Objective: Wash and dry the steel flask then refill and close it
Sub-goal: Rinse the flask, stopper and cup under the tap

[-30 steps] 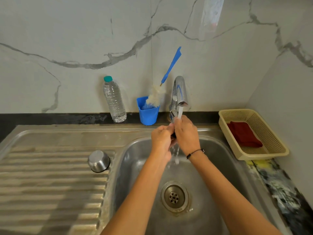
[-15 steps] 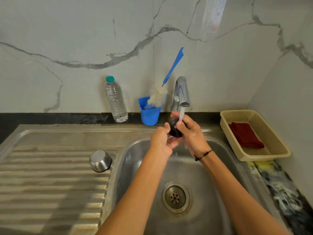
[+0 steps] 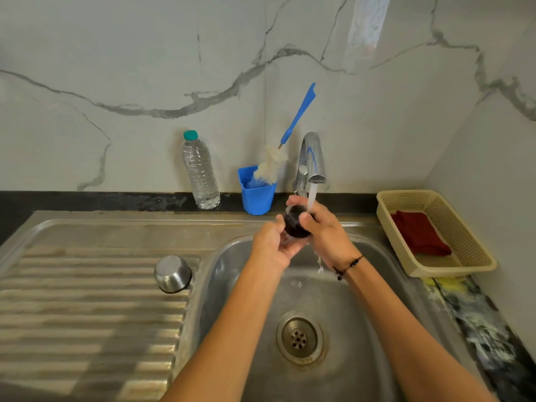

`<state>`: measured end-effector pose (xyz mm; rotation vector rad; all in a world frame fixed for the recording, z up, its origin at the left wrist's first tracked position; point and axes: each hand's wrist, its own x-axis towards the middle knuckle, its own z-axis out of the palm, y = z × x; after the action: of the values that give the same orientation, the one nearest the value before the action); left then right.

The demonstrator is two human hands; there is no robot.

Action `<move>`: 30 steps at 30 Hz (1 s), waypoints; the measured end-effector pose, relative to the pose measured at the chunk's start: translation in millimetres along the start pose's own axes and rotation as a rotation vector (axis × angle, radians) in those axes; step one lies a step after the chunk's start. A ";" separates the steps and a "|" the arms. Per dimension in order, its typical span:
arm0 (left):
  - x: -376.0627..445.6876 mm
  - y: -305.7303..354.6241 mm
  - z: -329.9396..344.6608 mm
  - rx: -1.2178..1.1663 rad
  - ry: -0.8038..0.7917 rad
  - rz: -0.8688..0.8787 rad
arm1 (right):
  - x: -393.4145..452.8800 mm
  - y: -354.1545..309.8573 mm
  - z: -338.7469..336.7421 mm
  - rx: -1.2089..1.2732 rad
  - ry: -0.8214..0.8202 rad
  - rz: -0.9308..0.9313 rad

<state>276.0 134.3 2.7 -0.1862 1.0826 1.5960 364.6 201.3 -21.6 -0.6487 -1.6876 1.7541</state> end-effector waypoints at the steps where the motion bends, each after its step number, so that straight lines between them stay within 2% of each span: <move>1: -0.3 1.9 -1.8 0.010 0.003 -0.017 | -1.2 0.9 -2.4 0.001 -0.056 0.017; 3: -0.7 1.3 -3.9 0.036 0.015 -0.031 | -3.6 -1.2 -3.2 -0.081 -0.065 0.047; 7: -1.0 -6.7 -2.6 0.079 0.012 0.024 | -3.3 -5.6 9.3 -0.282 0.122 -0.046; 10: -0.8 -8.3 -1.3 0.097 0.005 0.045 | -1.6 -2.4 14.8 -0.351 0.206 -0.113; 14: -2.5 -11.1 0.1 0.127 0.002 0.045 | 1.8 -0.6 17.3 -0.377 0.323 -0.113; 16: -3.2 -11.5 1.2 0.120 0.001 0.037 | 4.5 -3.2 16.2 -0.248 0.336 -0.060; 18: -3.6 -9.1 1.2 0.094 0.006 0.020 | 4.8 -6.9 11.3 -0.013 0.288 0.008; 21: 0.5 -2.8 -3.3 0.037 0.031 -0.025 | -1.9 -9.2 0.4 0.260 0.088 0.029; 24: 5.3 -0.6 -6.0 0.011 0.045 -0.049 | -6.2 -7.0 -10.4 0.323 -0.055 -0.009; 26: 4.2 -2.7 -3.8 0.032 0.036 -0.035 | -5.5 -5.9 -11.8 0.320 -0.026 -0.012; 30: -3.7 -6.3 6.6 0.126 -0.009 0.078 | -0.6 -12.7 -2.3 0.317 0.176 -0.003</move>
<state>285.3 136.1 5.3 -0.0526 1.1916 1.5904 367.8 202.5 -9.1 -0.6325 -1.2574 1.8512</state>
